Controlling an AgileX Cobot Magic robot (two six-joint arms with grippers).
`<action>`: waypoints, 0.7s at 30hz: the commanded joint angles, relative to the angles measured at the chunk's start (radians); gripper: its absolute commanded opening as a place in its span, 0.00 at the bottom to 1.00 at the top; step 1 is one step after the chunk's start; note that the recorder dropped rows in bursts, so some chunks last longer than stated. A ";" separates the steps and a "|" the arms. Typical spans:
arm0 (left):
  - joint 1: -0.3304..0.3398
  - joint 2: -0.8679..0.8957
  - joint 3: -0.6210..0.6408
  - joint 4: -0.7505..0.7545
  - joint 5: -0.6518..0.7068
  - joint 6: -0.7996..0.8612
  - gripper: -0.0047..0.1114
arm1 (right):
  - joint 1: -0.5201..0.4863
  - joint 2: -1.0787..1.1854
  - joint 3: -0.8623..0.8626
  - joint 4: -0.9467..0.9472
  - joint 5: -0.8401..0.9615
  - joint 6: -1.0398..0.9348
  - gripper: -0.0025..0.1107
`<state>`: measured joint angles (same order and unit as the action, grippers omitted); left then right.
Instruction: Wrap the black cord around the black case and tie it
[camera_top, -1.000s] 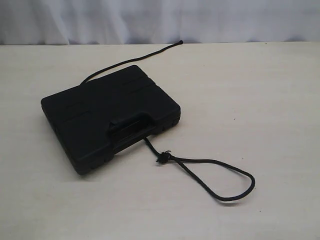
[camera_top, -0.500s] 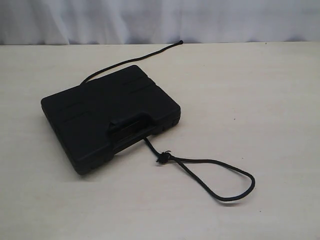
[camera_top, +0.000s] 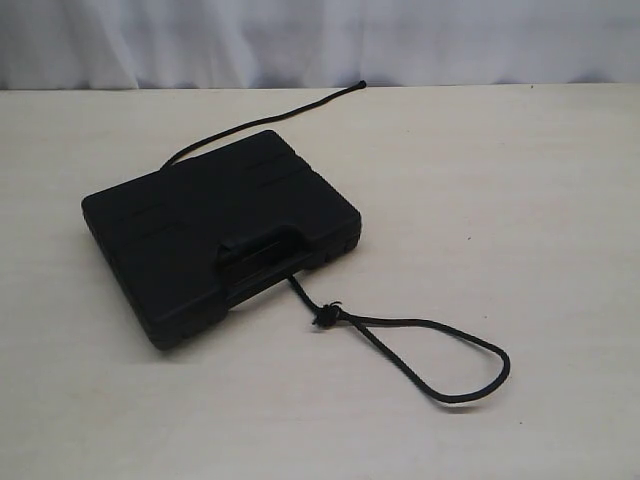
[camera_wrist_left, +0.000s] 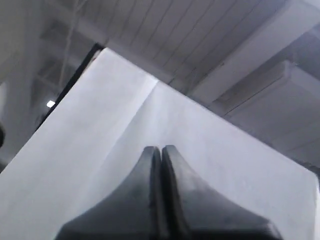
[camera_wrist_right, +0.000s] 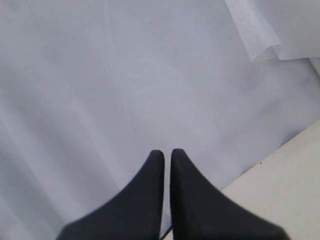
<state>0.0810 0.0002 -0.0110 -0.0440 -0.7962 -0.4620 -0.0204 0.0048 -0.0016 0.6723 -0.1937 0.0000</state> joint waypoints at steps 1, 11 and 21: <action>0.002 0.023 -0.094 0.145 -0.100 -0.017 0.04 | 0.000 -0.005 0.002 0.020 -0.089 0.104 0.06; 0.002 0.430 -0.479 0.297 -0.096 0.043 0.04 | 0.000 -0.005 0.002 0.020 -0.088 0.177 0.06; -0.005 0.831 -0.904 0.547 0.740 -0.117 0.04 | 0.000 -0.005 0.002 0.020 -0.086 0.177 0.06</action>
<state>0.0810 0.7293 -0.8209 0.4506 -0.4079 -0.5317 -0.0204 0.0048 -0.0016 0.6912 -0.2827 0.1751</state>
